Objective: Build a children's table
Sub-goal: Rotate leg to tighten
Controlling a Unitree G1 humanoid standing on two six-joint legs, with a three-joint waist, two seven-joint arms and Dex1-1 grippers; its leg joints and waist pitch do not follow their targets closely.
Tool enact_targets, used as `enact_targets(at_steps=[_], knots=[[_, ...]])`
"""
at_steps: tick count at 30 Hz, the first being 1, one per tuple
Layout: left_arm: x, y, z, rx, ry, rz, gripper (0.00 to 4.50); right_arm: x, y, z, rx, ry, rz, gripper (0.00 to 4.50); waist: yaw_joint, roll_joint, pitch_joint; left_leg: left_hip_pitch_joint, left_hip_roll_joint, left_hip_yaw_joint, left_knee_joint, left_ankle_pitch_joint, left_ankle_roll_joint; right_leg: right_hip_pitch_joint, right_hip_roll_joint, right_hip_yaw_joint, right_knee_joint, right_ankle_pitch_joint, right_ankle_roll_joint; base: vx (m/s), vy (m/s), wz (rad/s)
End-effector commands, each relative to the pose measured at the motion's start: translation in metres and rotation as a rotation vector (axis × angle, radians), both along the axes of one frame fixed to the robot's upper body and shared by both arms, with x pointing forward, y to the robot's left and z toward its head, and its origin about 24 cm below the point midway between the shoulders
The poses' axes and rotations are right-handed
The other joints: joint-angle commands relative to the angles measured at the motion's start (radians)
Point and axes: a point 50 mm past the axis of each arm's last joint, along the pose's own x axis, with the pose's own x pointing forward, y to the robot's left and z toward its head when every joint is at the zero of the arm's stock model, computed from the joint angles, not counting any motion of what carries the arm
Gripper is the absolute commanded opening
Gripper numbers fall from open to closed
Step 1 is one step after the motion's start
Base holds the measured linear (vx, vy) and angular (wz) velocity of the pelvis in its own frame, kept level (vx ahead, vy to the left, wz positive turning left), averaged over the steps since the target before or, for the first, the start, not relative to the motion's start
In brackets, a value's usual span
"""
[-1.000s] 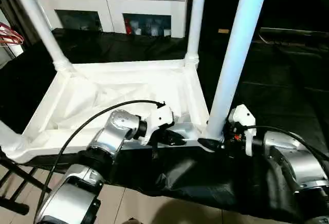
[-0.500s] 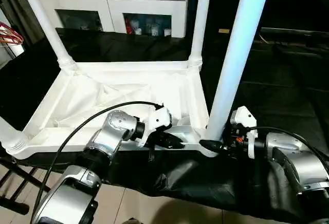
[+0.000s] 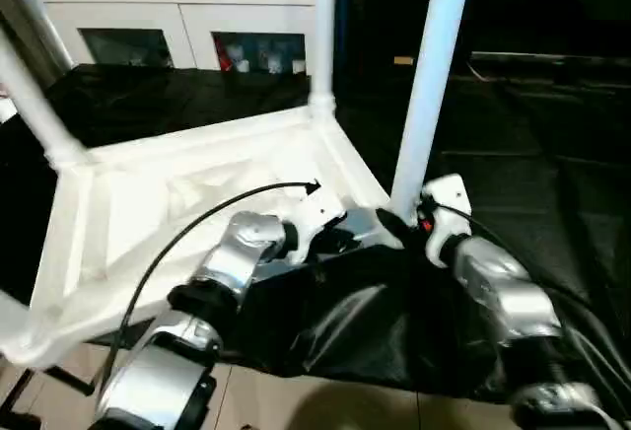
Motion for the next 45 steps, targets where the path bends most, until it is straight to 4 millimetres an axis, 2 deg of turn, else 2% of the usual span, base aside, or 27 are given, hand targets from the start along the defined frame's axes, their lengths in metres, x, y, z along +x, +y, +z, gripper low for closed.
enact_targets(at_steps=[1,4,6,10,13,16,20,27,29,30,34,35,45], knots=[[-0.005,-0.048,0.026,-0.109,-0.088,-0.118,0.0,-0.004,0.047,-0.013,0.033,0.056,0.107,2.61,0.001,-0.011,-0.066,0.002,0.026,-0.011,-0.071,-0.26,0.029,0.047,-0.054,0.039,-0.089,-0.252,-0.207,0.0,0.0,0.0],[-0.005,-0.048,0.025,-0.101,-0.097,-0.128,0.0,-0.001,0.052,-0.009,0.034,0.009,0.119,2.61,-0.001,-0.011,-0.069,-0.001,0.025,-0.009,-0.068,-0.223,0.048,0.052,-0.053,0.038,-0.083,-0.187,-0.224,0.0,0.0,0.0],[-0.006,-0.046,0.025,-0.101,-0.1,-0.139,0.0,-0.001,0.053,-0.007,0.077,0.011,0.147,3.17,-0.001,-0.012,-0.068,-0.001,0.025,-0.009,-0.068,-0.222,0.06,0.054,-0.052,0.037,-0.083,-0.184,-0.229,0.0,0.0,0.0],[-0.009,-0.038,0.025,-0.114,-0.094,-0.189,0.0,-0.006,0.045,-0.005,0.087,0.005,0.224,3.48,0.0,-0.011,-0.066,0.001,0.028,-0.01,-0.071,-0.242,0.062,0.054,-0.052,0.036,-0.087,-0.223,-0.225,0.0,0.0,0.0],[-0.012,-0.031,0.025,-0.127,-0.087,-0.24,0.0,-0.014,0.038,-0.007,0.001,-0.018,0.32,3.7,0.003,-0.011,-0.068,-0.001,0.028,-0.009,-0.068,-0.222,0.069,0.056,-0.053,0.037,-0.084,-0.186,-0.232,0.0,0.0,0.0],[-0.013,-0.024,0.024,-0.121,-0.082,-0.265,0.0,-0.022,0.031,-0.006,-0.004,-0.031,0.423,3.7,0.007,-0.013,-0.067,-0.001,0.028,-0.007,-0.066,-0.223,0.081,0.057,-0.053,0.037,-0.084,-0.185,-0.238,0.0,0.0,0.0],[-0.014,-0.016,0.024,-0.114,-0.068,-0.306,0.0,-0.033,0.022,-0.002,-0.001,-0.024,0.545,3.7,0.021,-0.012,-0.063,0.002,0.033,-0.007,-0.069,-0.242,0.082,0.055,-0.053,0.037,-0.088,-0.235,-0.229,0.0,0.0,0.0],[-0.019,0.003,0.023,-0.085,-0.01,-0.405,0.0,-0.057,0.001,0.006,0.016,0.051,0.78,3.7,0.041,-0.011,-0.066,0.003,0.04,-0.007,-0.069,-0.243,0.086,0.052,-0.055,0.039,-0.083,-0.228,-0.236,0.0,0.0,0.0],[-0.019,0.004,0.023,-0.084,-0.006,-0.41,0.0,-0.059,0.0,0.007,0.016,0.057,0.792,3.7,0.044,-0.011,-0.065,0.003,0.04,-0.007,-0.069,-0.243,0.084,0.05,-0.055,0.04,-0.084,-0.227,-0.237,0.0,0.0,0.0],[-0.019,0.006,0.023,-0.08,-0.002,-0.414,0.0,-0.062,-0.001,0.007,0.024,0.084,0.816,3.46,0.046,-0.01,-0.065,0.004,0.039,-0.007,-0.069,-0.244,0.081,0.05,-0.055,0.039,-0.085,-0.232,-0.237,0.0,0.0,0.0],[-0.019,0.01,0.023,-0.065,0.007,-0.422,0.0,-0.067,-0.004,0.005,0.011,0.127,0.86,3.28,0.049,-0.011,-0.065,0.004,0.039,-0.008,-0.069,-0.246,0.072,0.05,-0.055,0.039,-0.084,-0.233,-0.235,0.0,0.0,0.0],[-0.019,0.011,0.023,-0.065,0.008,-0.424,0.0,-0.068,-0.004,0.005,0.011,0.131,0.865,3.05,0.05,-0.011,-0.065,0.004,0.039,-0.008,-0.07,-0.246,0.071,0.05,-0.055,0.039,-0.085,-0.235,-0.234,0.0,0.0,0.0],[-0.018,0.008,0.024,-0.08,-0.008,-0.403,0.0,-0.071,0.001,0.005,0.022,0.138,0.879,2.63,0.054,-0.013,-0.066,0.002,0.038,-0.008,-0.068,-0.233,0.068,0.05,-0.056,0.038,-0.085,-0.247,-0.222,0.0,0.0,0.0]])
